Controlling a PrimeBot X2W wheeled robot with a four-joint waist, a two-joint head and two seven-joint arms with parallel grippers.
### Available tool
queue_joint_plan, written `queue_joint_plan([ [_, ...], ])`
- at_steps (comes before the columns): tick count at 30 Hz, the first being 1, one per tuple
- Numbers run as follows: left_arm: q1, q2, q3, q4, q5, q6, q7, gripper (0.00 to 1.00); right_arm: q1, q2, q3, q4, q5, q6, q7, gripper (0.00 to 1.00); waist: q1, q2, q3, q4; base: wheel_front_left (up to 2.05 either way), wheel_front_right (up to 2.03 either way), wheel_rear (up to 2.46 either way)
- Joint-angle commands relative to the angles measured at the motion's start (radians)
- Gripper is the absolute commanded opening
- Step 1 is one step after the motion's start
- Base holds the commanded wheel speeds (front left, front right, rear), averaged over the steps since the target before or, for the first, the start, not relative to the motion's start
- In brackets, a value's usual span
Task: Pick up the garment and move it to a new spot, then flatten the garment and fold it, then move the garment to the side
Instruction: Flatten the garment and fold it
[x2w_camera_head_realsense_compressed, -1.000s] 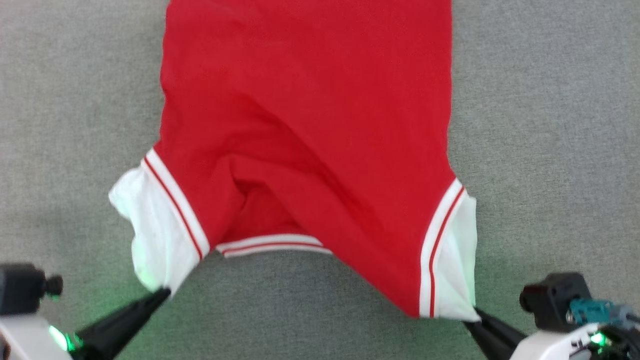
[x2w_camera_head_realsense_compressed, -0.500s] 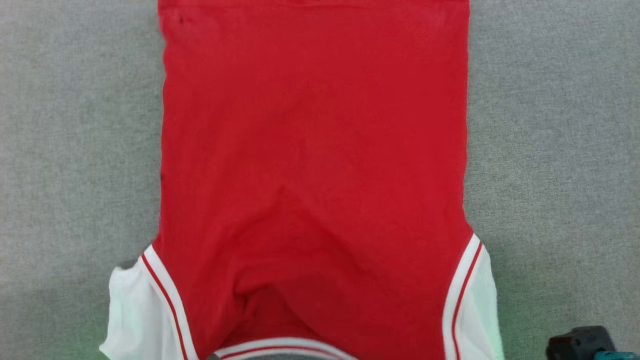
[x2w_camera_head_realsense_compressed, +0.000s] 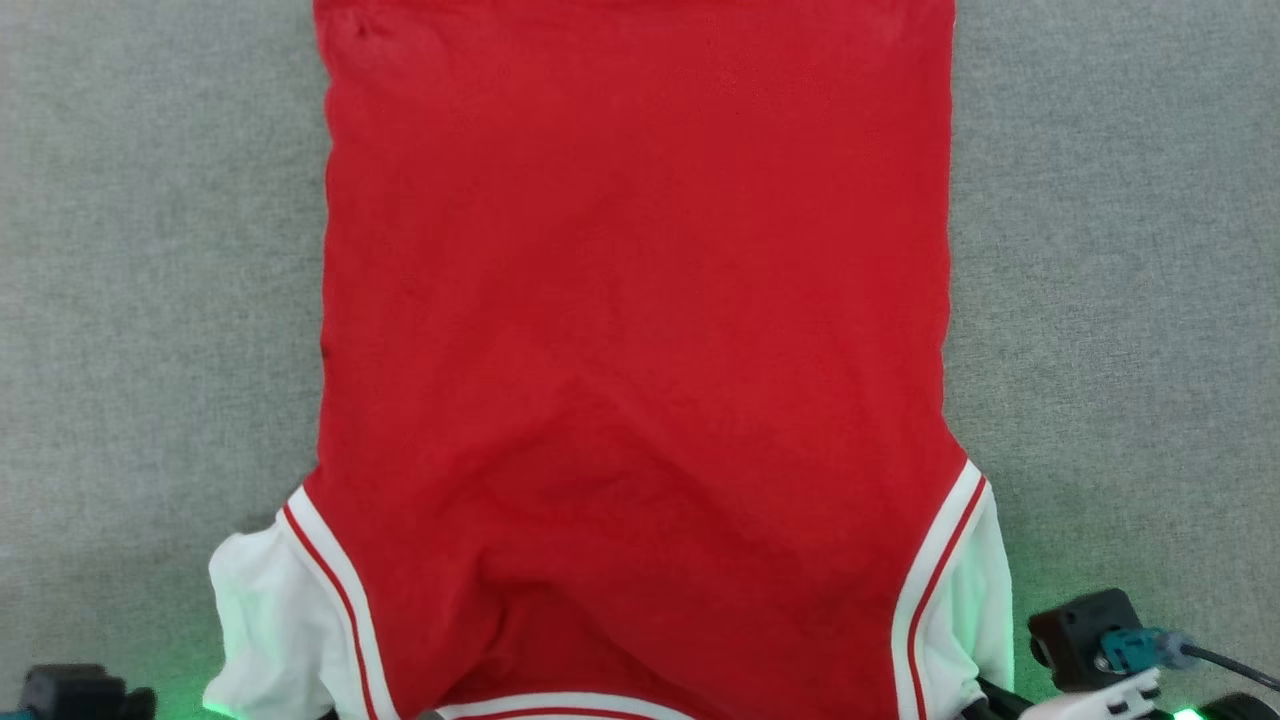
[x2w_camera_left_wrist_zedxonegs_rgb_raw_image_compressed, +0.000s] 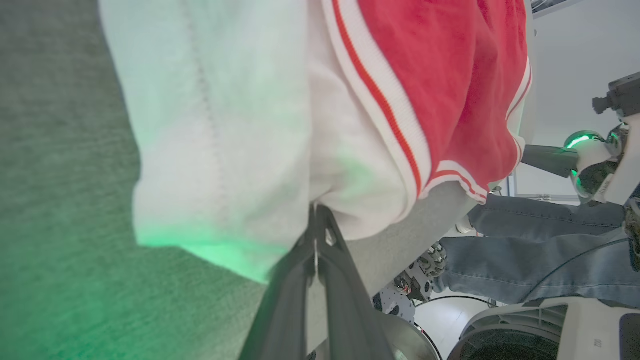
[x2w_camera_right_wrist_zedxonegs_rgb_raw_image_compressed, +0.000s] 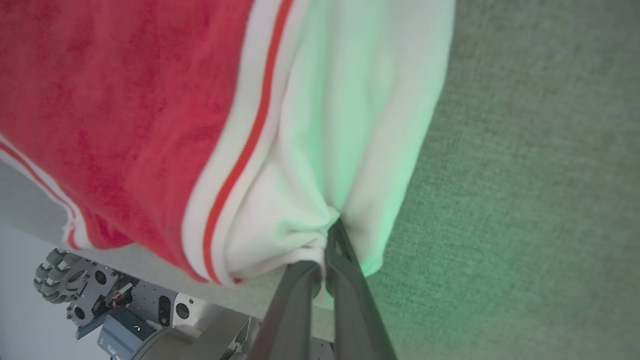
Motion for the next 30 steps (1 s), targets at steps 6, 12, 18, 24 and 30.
queue_joint_plan([
  [6,-0.097,-0.047,-0.05,0.052,-0.038,0.002,0.011,0.0,-0.081,-0.008,0.063,0.193,-0.031,-0.001,-0.056,0.0,0.0,0.0,0.019,0.0,0.0,0.0,0.0],
  [12,-0.153,-0.081,-0.091,0.11,-0.05,0.007,0.003,0.0,-0.116,-0.014,0.094,0.3,-0.063,-0.002,-0.106,0.06,0.0,0.0,0.02,-0.001,0.0,0.0,0.0],
  [18,-0.17,-0.091,-0.123,0.126,-0.063,0.007,-0.005,0.0,-0.123,-0.027,0.124,0.253,-0.047,-0.001,-0.163,1.0,0.0,0.0,-0.001,-0.011,0.0,0.0,0.0],
  [24,-0.153,-0.084,-0.136,0.098,-0.073,0.004,-0.008,0.0,-0.038,-0.063,0.089,0.029,0.018,-0.002,-0.104,1.0,0.0,0.0,-0.018,-0.023,0.0,0.0,0.0],
  [30,-0.147,-0.085,-0.118,0.075,-0.056,0.002,-0.009,0.0,0.023,-0.055,0.017,-0.294,0.084,-0.001,0.07,1.0,0.0,0.0,-0.01,-0.013,0.0,0.0,0.0],
])
